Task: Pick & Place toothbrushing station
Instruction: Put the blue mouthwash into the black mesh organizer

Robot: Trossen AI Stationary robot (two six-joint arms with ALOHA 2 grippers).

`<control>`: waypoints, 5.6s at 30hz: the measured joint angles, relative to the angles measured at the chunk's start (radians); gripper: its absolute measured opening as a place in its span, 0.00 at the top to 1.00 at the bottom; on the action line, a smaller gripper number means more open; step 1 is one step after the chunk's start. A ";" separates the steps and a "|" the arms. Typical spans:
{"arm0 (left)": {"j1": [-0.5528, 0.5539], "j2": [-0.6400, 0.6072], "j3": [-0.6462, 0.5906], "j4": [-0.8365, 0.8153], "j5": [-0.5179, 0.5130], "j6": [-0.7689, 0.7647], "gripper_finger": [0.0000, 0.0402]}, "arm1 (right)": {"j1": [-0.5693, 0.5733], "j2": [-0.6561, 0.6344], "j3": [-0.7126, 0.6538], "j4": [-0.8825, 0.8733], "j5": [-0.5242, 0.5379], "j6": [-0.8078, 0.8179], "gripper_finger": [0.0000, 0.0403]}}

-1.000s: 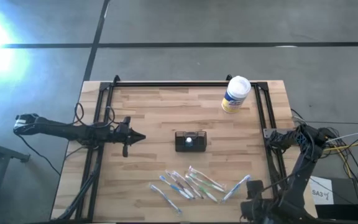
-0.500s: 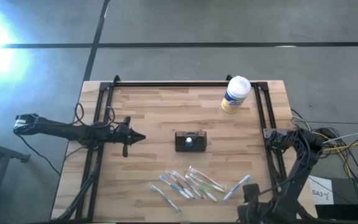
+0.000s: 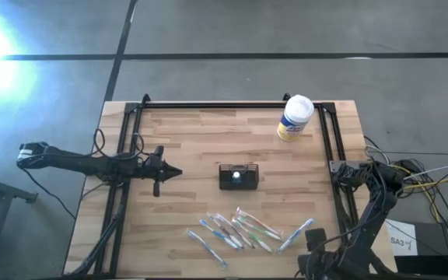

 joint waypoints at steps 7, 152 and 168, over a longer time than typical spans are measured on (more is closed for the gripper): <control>0.000 0.000 0.000 0.000 0.000 0.003 0.94 | 0.000 -0.001 -0.014 0.019 0.008 0.008 0.44; 0.000 0.007 -0.005 -0.101 -0.002 0.004 0.94 | -0.950 0.230 0.538 -0.280 -0.005 -1.296 0.77; 0.000 0.007 -0.005 -0.115 -0.002 0.006 0.94 | -0.969 0.230 0.476 -0.201 -0.058 -1.269 0.77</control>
